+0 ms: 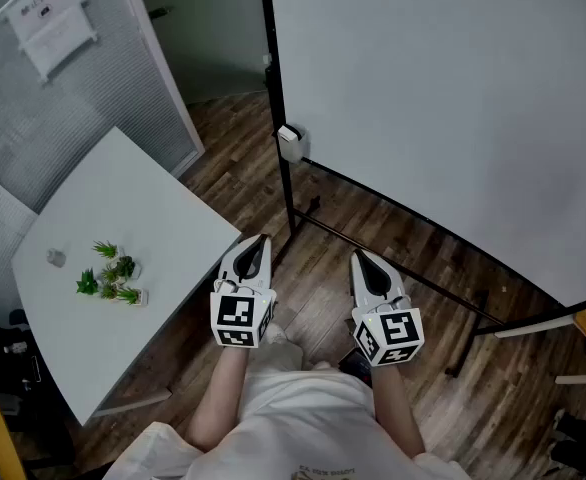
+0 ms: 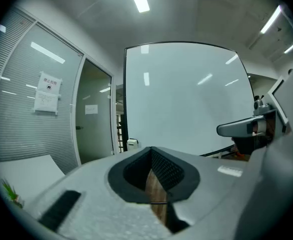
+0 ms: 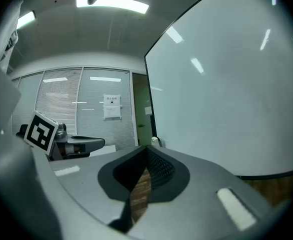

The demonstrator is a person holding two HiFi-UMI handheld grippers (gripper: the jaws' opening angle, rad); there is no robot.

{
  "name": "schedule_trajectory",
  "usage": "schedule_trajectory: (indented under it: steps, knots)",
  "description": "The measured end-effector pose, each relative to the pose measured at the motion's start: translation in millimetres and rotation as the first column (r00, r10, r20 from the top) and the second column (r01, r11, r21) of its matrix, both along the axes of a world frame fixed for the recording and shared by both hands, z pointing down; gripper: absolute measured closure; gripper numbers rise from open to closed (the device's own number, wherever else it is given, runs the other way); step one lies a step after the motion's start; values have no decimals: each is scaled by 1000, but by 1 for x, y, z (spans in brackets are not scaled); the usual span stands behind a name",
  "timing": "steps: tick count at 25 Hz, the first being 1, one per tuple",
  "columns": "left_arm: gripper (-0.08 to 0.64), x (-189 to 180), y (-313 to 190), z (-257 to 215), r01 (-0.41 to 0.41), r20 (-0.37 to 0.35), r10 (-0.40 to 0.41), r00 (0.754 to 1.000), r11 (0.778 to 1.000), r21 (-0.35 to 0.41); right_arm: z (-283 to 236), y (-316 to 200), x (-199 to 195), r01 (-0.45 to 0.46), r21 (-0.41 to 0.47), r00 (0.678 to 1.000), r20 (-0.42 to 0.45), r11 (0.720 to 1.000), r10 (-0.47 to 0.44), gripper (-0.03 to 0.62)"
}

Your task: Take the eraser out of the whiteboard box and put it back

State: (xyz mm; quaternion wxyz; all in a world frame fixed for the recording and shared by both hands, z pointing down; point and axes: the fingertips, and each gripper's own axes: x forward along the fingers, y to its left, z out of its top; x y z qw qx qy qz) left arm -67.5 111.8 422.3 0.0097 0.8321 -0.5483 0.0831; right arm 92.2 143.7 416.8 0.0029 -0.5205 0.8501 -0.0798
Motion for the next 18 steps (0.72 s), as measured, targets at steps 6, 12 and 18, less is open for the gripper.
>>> schedule_trajectory:
  steps: [6,12,18]
  knots:
    - [561,2,2,-1,-6,1,6,1000,1000,5,1,2,0,2,2,1000,-3,1000,-2,591]
    - [563,4,9,-8,3,-32,-2,999,999,32,-1,9,6,-15,9,1000,13,1000,14,589]
    - [239,13,15,-11,-39,-170,35,985,999,-15,3,18,10,9,-57,992,122,998,-2,340]
